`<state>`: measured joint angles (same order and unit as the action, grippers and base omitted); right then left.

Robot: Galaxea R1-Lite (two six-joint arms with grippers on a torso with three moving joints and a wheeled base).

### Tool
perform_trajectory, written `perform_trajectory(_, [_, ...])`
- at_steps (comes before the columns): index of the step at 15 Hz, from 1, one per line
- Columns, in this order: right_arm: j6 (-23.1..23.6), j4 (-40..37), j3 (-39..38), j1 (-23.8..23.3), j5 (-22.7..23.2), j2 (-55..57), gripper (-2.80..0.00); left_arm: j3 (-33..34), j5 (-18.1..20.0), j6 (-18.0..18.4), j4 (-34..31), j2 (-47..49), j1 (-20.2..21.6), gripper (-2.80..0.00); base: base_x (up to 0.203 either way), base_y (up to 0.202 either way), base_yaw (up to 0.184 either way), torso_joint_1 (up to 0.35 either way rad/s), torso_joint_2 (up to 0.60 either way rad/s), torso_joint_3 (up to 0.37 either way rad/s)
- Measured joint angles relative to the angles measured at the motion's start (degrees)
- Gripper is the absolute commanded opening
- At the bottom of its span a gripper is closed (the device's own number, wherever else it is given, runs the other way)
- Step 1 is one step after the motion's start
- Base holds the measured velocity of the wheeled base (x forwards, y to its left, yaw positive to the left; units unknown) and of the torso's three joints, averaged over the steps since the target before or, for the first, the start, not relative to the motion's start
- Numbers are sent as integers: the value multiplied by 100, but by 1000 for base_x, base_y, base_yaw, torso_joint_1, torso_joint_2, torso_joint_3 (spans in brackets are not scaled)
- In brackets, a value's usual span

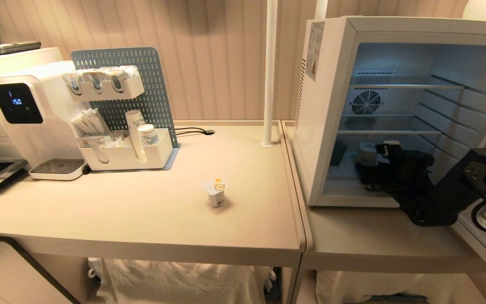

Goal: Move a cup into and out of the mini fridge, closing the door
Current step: Take the yoghurt out of the freezer

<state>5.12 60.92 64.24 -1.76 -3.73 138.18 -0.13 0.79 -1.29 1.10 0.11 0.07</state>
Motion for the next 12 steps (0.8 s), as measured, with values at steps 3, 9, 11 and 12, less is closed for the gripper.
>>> perform_trajectory(3, [-11,-346,591,-2,-18,281,0,0,0,2,2,0,0,-280,0,0,0,0,0,0])
perform_trajectory(9, [-9,-851,1491,-13,-292,858,0,0,-2,0,2,0,2,-280,0,0,0,0,0,0])
perform_trajectory(11, [-6,-979,1659,-20,-293,958,0,0,-2,0,2,0,0,-280,0,0,0,0,0,0])
perform_trajectory(12, [-11,-1052,1740,-24,-296,1002,0,0,0,0,2,0,-2,-280,0,0,0,0,0,0])
